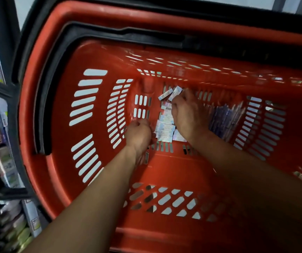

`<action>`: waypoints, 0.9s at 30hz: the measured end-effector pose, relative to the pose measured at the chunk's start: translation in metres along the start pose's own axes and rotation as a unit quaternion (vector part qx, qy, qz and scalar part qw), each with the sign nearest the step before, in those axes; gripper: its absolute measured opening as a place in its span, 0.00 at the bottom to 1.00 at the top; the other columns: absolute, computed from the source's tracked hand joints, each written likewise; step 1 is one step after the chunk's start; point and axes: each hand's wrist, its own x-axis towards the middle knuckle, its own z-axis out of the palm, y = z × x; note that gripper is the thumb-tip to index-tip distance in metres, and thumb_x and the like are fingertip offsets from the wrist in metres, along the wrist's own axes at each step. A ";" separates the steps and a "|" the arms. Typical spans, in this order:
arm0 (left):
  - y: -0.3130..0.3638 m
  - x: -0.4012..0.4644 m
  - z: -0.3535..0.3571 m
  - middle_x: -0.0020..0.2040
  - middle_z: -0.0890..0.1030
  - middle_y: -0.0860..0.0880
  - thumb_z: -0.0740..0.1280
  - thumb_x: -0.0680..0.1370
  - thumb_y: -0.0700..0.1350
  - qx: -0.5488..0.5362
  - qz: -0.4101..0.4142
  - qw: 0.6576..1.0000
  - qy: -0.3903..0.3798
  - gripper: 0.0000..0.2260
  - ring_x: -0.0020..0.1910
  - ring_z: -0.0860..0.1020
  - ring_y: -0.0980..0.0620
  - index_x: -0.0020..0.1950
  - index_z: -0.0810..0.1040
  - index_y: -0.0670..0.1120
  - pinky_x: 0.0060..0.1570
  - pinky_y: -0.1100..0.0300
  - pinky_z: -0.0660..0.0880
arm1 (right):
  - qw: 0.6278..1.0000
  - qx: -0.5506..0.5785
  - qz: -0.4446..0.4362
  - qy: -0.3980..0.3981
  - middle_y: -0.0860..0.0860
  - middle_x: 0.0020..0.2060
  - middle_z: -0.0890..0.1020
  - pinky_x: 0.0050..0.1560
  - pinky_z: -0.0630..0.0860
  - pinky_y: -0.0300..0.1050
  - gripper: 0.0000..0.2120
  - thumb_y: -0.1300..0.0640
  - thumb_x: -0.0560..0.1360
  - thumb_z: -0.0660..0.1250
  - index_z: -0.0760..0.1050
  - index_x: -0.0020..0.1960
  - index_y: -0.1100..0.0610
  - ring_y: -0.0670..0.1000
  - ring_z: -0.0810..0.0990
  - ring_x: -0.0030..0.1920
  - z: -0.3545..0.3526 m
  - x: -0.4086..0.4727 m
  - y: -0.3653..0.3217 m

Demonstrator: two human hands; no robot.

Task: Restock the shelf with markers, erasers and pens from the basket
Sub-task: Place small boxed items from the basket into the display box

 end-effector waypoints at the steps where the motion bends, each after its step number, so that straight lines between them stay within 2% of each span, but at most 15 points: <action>1: 0.000 0.000 0.000 0.36 0.80 0.46 0.57 0.86 0.45 -0.005 -0.001 1.000 -0.006 0.13 0.28 0.80 0.53 0.56 0.79 0.40 0.30 0.61 0.76 | 1.000 0.003 -0.001 -0.003 0.57 0.60 0.76 0.46 0.79 0.51 0.09 0.57 0.81 0.66 0.81 0.57 0.58 0.61 0.80 0.51 0.000 -0.001 0.000; 3: 0.000 -0.001 -0.002 0.36 0.80 0.47 0.58 0.85 0.44 -0.002 -0.002 1.000 -0.013 0.12 0.29 0.80 0.53 0.54 0.78 0.40 0.31 0.60 0.76 | 1.000 0.022 -0.005 -0.001 0.57 0.63 0.77 0.50 0.79 0.52 0.11 0.53 0.80 0.69 0.81 0.60 0.57 0.61 0.81 0.55 -0.001 -0.005 0.000; 5: 0.000 -0.001 -0.004 0.36 0.81 0.48 0.59 0.85 0.44 0.003 -0.003 1.000 -0.018 0.11 0.30 0.80 0.53 0.54 0.78 0.41 0.29 0.61 0.76 | 0.999 0.032 -0.002 -0.005 0.56 0.60 0.79 0.51 0.80 0.53 0.13 0.52 0.80 0.71 0.80 0.61 0.56 0.60 0.81 0.56 0.001 -0.007 -0.001; 10: 0.000 -0.002 -0.004 0.40 0.81 0.44 0.60 0.84 0.43 -0.005 -0.011 1.000 -0.021 0.11 0.36 0.80 0.48 0.56 0.79 0.39 0.33 0.59 0.78 | 0.995 0.092 0.039 -0.007 0.54 0.60 0.80 0.54 0.80 0.54 0.10 0.54 0.79 0.73 0.81 0.59 0.56 0.59 0.81 0.57 0.003 -0.004 0.005; 12: 0.001 -0.001 -0.003 0.40 0.81 0.44 0.60 0.85 0.43 -0.010 -0.013 1.000 -0.021 0.12 0.37 0.80 0.48 0.56 0.80 0.38 0.34 0.58 0.78 | 0.991 0.127 0.048 -0.012 0.53 0.57 0.81 0.53 0.80 0.54 0.08 0.55 0.79 0.73 0.82 0.56 0.55 0.58 0.81 0.56 0.001 -0.003 0.008; 16: 0.003 -0.004 -0.001 0.41 0.79 0.42 0.58 0.85 0.42 -0.013 -0.002 1.000 -0.029 0.10 0.37 0.78 0.47 0.51 0.77 0.40 0.36 0.56 0.78 | 0.986 0.156 0.065 0.003 0.52 0.48 0.83 0.47 0.78 0.47 0.07 0.53 0.81 0.70 0.82 0.55 0.55 0.53 0.82 0.49 -0.006 -0.004 0.013; 19: 0.008 -0.007 0.003 0.41 0.79 0.43 0.58 0.85 0.42 -0.051 -0.007 0.998 -0.044 0.11 0.38 0.78 0.47 0.52 0.79 0.40 0.38 0.54 0.77 | 0.960 0.266 0.090 -0.007 0.47 0.42 0.84 0.42 0.79 0.46 0.06 0.51 0.80 0.71 0.83 0.50 0.52 0.47 0.82 0.42 -0.011 -0.018 0.004; 22: 0.013 -0.012 0.007 0.40 0.83 0.44 0.57 0.86 0.49 -0.119 -0.037 0.988 -0.095 0.17 0.35 0.83 0.51 0.50 0.82 0.42 0.39 0.55 0.80 | 0.919 0.374 0.104 -0.067 0.44 0.40 0.83 0.39 0.80 0.40 0.03 0.55 0.78 0.74 0.86 0.50 0.52 0.40 0.83 0.39 -0.012 -0.039 -0.016; 23: 0.014 -0.014 0.007 0.41 0.85 0.44 0.56 0.87 0.52 -0.128 -0.040 0.985 -0.111 0.19 0.35 0.84 0.52 0.48 0.82 0.44 0.39 0.55 0.81 | 0.903 0.406 0.106 -0.088 0.45 0.40 0.84 0.38 0.81 0.40 0.03 0.56 0.77 0.75 0.87 0.50 0.54 0.40 0.84 0.36 -0.011 -0.046 -0.022; 25: 0.012 -0.016 0.006 0.43 0.86 0.44 0.56 0.87 0.53 -0.116 -0.022 0.985 -0.129 0.20 0.39 0.85 0.51 0.45 0.81 0.46 0.36 0.58 0.80 | 0.884 0.433 0.123 -0.127 0.48 0.38 0.87 0.38 0.85 0.49 0.03 0.56 0.77 0.75 0.86 0.51 0.52 0.43 0.86 0.32 -0.012 -0.055 -0.031; 27: 0.010 -0.016 0.004 0.43 0.85 0.44 0.55 0.87 0.49 -0.081 0.009 0.988 -0.129 0.17 0.38 0.83 0.51 0.47 0.80 0.45 0.33 0.60 0.77 | 0.882 0.435 0.137 -0.122 0.44 0.35 0.86 0.36 0.84 0.47 0.01 0.55 0.78 0.75 0.84 0.49 0.50 0.44 0.85 0.30 -0.013 -0.055 -0.034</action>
